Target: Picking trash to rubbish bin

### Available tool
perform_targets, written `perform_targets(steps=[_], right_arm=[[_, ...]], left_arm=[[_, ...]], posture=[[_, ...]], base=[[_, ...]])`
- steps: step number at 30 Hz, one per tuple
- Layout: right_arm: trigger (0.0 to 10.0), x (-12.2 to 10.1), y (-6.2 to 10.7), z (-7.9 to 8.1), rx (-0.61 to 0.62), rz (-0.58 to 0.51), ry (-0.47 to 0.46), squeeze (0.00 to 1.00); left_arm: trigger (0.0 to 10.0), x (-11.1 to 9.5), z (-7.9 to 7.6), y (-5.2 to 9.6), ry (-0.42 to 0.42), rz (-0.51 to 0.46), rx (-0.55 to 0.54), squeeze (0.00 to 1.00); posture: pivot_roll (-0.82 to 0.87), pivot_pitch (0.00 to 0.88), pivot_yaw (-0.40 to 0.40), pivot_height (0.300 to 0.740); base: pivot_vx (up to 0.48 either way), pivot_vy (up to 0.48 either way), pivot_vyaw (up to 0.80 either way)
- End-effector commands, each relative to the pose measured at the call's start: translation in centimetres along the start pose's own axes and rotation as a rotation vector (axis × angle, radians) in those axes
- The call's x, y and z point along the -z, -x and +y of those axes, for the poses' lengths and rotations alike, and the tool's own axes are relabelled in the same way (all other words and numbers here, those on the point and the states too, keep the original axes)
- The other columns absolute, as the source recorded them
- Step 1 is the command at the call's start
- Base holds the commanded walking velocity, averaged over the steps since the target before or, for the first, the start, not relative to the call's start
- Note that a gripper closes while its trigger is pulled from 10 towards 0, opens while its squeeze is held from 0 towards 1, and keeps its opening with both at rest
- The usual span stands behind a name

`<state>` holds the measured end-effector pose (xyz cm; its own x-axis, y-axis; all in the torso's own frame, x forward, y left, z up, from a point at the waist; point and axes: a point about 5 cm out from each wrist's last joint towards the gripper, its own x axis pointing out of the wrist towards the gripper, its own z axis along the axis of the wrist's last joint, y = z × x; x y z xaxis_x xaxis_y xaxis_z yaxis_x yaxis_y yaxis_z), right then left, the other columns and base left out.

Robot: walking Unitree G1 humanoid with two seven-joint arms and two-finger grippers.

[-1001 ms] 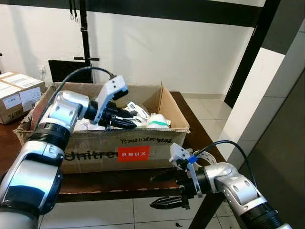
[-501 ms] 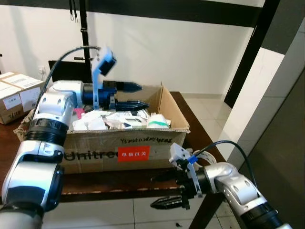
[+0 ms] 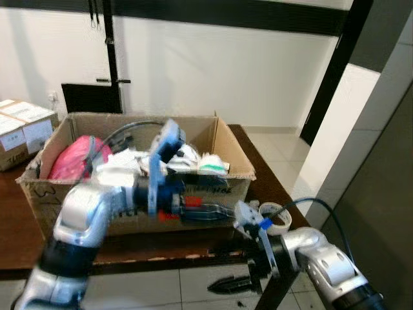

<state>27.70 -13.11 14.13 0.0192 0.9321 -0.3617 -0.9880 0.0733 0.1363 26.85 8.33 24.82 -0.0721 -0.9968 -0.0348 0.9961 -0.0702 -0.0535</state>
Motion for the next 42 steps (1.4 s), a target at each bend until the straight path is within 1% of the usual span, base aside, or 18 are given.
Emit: perform_targets(steps=[1,3,4,8,10,13,18,23,25,26,27,30,33,35,38,39,41,42], right_arm=[[10.0,0.2,0.2,0.3,-0.011,0.003,-0.006,0.00],[10.0,0.7,0.2,0.3,-0.010,0.019,-0.020,0.00],[10.0,0.7,0.2,0.3,-0.010,0.019,-0.020,0.00],[10.0,1.9,-0.1,0.4,-0.001,0.055,-0.048,0.00],[10.0,2.6,-0.4,0.6,-0.004,0.070,-0.067,0.00],[10.0,3.2,-0.5,0.8,-0.006,0.093,-0.077,0.00],[10.0,3.6,-0.6,0.8,-0.004,0.112,-0.080,0.00],[10.0,6.2,-0.8,1.0,0.007,0.245,-0.088,0.00],[10.0,6.2,-0.8,1.0,0.007,0.245,-0.088,0.00],[10.0,7.0,-0.9,1.2,0.002,0.283,-0.095,0.00],[10.0,7.0,-0.9,1.2,0.002,0.283,-0.095,0.00],[10.0,9.6,-1.5,1.7,0.008,0.419,-0.088,0.00],[10.0,11.0,-1.8,1.7,0.033,0.486,-0.093,0.00],[10.0,11.9,-2.0,1.5,0.069,0.518,-0.093,0.00],[10.0,14.4,-2.8,1.3,0.176,0.570,-0.132,0.00],[10.0,14.4,-2.8,1.3,0.176,0.570,-0.132,0.00],[10.0,16.1,-3.1,1.6,0.251,0.610,-0.176,0.00],[10.0,16.1,-3.1,1.6,0.251,0.610,-0.176,0.00]], left_arm=[[10.0,0.2,-0.9,-0.6,0.011,0.016,0.017,0.00],[10.0,2.0,-1.6,-0.8,0.056,0.092,-0.020,0.00],[10.0,2.0,-1.6,-0.8,0.056,0.092,-0.020,0.00],[10.0,4.7,-1.5,-0.6,0.058,0.164,-0.154,0.00],[10.0,7.0,-1.5,0.1,0.088,0.290,-0.228,0.00],[10.0,8.9,-2.1,0.8,0.126,0.427,-0.244,0.00],[10.0,9.7,-2.5,1.1,0.155,0.469,-0.242,0.00],[10.0,15.1,-3.5,2.1,0.274,0.679,-0.306,0.00],[10.0,15.1,-3.5,2.1,0.274,0.679,-0.306,0.00],[10.0,16.3,-4.3,2.2,0.325,0.704,-0.291,0.00],[10.0,16.3,-4.3,2.2,0.325,0.704,-0.291,0.00],[10.0,18.9,-5.5,2.2,0.398,0.749,-0.293,0.00],[10.0,20.0,-5.8,2.3,0.426,0.777,-0.315,0.00],[10.0,20.8,-5.7,2.4,0.437,0.783,-0.351,0.00],[10.0,23.3,-5.5,2.7,0.477,0.799,-0.456,0.00],[10.0,23.3,-5.5,2.7,0.477,0.799,-0.456,0.00],[10.0,25.6,-5.7,3.3,0.473,0.844,-0.544,0.00],[10.0,25.6,-5.7,3.3,0.473,0.844,-0.544,0.00]], posture=[[0.07,0.014,-0.076,0.740],[0.07,0.015,-0.078,0.740],[0.07,0.015,-0.078,0.740],[0.08,0.015,-0.077,0.740],[0.08,0.015,-0.077,0.740],[0.08,0.014,-0.075,0.740],[0.08,0.015,-0.074,0.740],[0.08,0.017,-0.074,0.740],[0.08,0.017,-0.074,0.740],[0.08,0.018,-0.074,0.740],[0.08,0.018,-0.074,0.740],[0.08,0.019,-0.075,0.740],[0.07,0.020,-0.076,0.740],[0.08,0.022,-0.077,0.740],[0.08,0.023,-0.080,0.740],[0.08,0.023,-0.080,0.740],[0.08,0.022,-0.076,0.740],[0.08,0.022,-0.076,0.740]], base=[[0.000,0.000,0.00],[0.000,0.000,0.00],[0.000,0.000,0.00],[0.000,0.000,0.00],[0.000,0.000,0.00],[0.000,0.000,0.00],[0.000,0.000,0.00],[0.000,0.000,0.00],[0.000,0.000,0.00],[0.000,0.000,0.00],[0.000,0.000,0.00],[0.000,0.000,0.00],[0.000,0.000,0.00],[0.000,0.000,0.00],[0.000,0.000,0.00],[0.000,0.000,0.00],[0.000,0.000,0.00],[0.000,0.000,0.00]])
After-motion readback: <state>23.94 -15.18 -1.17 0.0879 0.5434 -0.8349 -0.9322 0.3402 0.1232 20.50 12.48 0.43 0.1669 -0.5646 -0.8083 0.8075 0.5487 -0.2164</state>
